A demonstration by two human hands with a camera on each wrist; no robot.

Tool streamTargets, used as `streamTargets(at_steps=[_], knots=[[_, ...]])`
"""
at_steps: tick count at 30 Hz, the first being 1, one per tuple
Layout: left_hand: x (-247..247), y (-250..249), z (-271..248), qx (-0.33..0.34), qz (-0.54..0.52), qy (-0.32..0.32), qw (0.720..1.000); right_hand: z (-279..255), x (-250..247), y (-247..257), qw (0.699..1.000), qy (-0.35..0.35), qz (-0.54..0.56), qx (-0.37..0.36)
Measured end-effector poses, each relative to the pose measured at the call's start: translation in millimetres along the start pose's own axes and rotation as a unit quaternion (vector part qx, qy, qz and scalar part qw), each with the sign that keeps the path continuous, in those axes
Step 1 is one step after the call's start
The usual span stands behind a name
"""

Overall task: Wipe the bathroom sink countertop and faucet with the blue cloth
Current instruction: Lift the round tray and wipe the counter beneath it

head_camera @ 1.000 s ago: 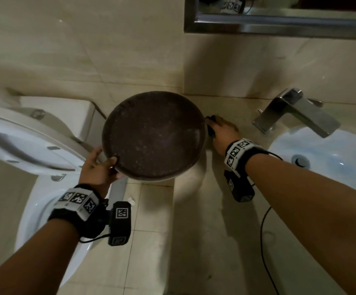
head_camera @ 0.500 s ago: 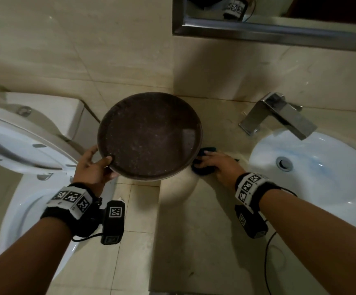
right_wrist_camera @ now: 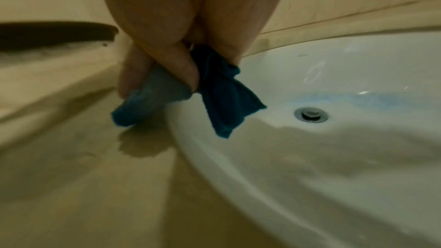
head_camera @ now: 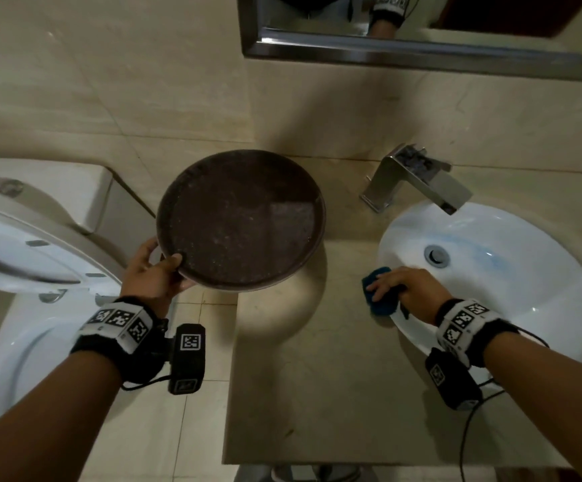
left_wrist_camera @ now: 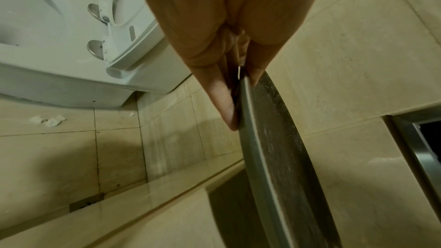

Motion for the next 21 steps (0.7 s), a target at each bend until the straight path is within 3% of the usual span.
streamTargets(at_steps=[3, 7, 12, 19, 21], knots=[[9, 0, -5, -0.006, -0.008, 0.002, 1.0, 4, -10, 9, 0.994, -0.086, 0.058, 0.037], [9, 0, -6, -0.01, -0.016, 0.004, 1.0, 19, -15, 50, 0.987, -0.15, 0.053, -0.008], [-14, -11, -1, 0.011, -0.026, -0.002, 1.0, 63, 7, 98, 0.994, -0.105, 0.031, -0.025], [-51, -20, 21, 0.034, 0.037, -0.015, 0.999, 121, -5, 159, 0.978, -0.187, -0.022, -0.086], [-54, -19, 24, 0.033, 0.016, -0.017, 0.999, 142, 7, 165, 0.982, -0.129, -0.104, -0.095]])
Point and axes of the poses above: each hand's wrist, its own z-axis towards the middle knuckle, its own x-axis out of the palm, y = z × x, the point moved 8 cm from there along z, towards the middle knuckle, and after that the axes turned 11 degrees about x, right-handed, at the moved point
